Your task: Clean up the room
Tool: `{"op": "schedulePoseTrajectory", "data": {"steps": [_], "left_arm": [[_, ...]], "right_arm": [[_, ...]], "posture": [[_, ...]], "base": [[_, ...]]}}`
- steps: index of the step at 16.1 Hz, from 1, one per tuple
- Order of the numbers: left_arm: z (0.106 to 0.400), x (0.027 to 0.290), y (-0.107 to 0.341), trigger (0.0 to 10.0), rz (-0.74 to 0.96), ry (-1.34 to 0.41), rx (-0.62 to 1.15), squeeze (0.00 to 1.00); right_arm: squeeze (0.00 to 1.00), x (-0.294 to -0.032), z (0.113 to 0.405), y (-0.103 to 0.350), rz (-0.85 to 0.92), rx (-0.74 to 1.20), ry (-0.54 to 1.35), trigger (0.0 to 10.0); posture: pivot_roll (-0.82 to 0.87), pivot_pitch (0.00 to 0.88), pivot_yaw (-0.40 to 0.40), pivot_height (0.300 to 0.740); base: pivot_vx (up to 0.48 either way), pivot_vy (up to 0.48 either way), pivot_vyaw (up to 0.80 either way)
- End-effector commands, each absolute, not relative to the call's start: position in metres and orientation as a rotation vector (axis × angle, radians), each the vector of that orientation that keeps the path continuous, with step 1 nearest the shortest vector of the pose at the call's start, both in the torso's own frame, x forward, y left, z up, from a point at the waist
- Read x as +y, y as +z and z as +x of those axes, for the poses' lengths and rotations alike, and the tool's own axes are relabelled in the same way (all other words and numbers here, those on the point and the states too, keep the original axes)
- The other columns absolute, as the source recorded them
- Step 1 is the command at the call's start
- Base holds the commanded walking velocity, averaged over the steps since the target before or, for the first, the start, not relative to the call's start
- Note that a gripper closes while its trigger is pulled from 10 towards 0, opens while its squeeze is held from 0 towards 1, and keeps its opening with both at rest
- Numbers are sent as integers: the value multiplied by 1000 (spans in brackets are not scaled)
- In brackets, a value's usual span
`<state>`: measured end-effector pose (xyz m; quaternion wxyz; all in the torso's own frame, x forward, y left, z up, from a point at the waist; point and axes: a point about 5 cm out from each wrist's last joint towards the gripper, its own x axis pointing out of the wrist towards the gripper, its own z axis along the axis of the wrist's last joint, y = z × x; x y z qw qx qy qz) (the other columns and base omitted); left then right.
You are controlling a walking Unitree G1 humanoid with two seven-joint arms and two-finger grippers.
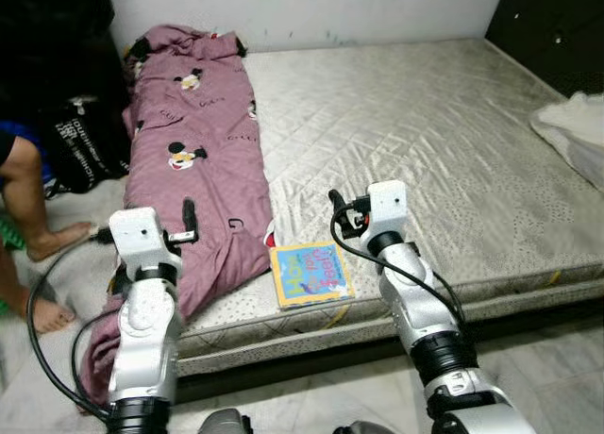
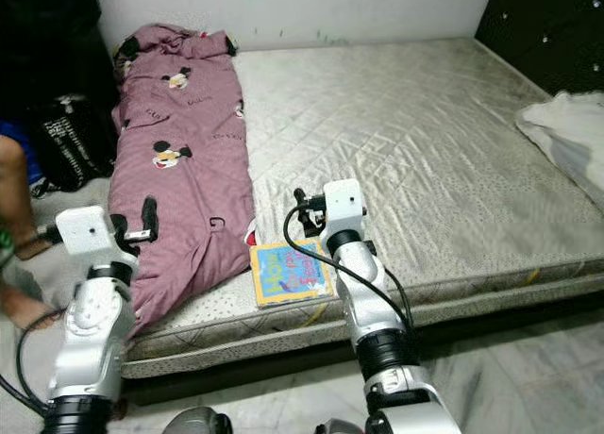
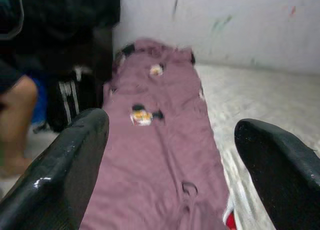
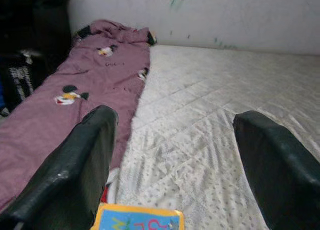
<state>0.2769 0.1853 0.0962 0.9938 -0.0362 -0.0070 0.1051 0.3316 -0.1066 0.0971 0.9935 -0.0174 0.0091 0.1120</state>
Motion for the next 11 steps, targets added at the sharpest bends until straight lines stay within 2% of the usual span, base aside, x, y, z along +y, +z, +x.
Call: {"op": "schedulePoseTrajectory", "data": {"steps": [1,5,9,11], "left_arm": [[277,183,100,10000,-86,174,-18,0],[274,177,98,10000,-129,142,-6,0],[273,176,101,10000,-137,144,-7,0],[273,176,100,10000,-168,146,5,0]], "right_arm": [[0,-112,331,98,-18,23,202,10000],[0,-115,329,99,-29,25,189,10000],[0,-117,328,101,-39,25,180,10000],[0,-117,329,98,-32,44,174,10000]], "posture": [[65,9,-1,740],[63,25,0,740],[63,33,0,740],[63,33,0,740]], "base": [[0,0,-800],[0,0,-734],[0,0,0],[0,0,-616]]}}
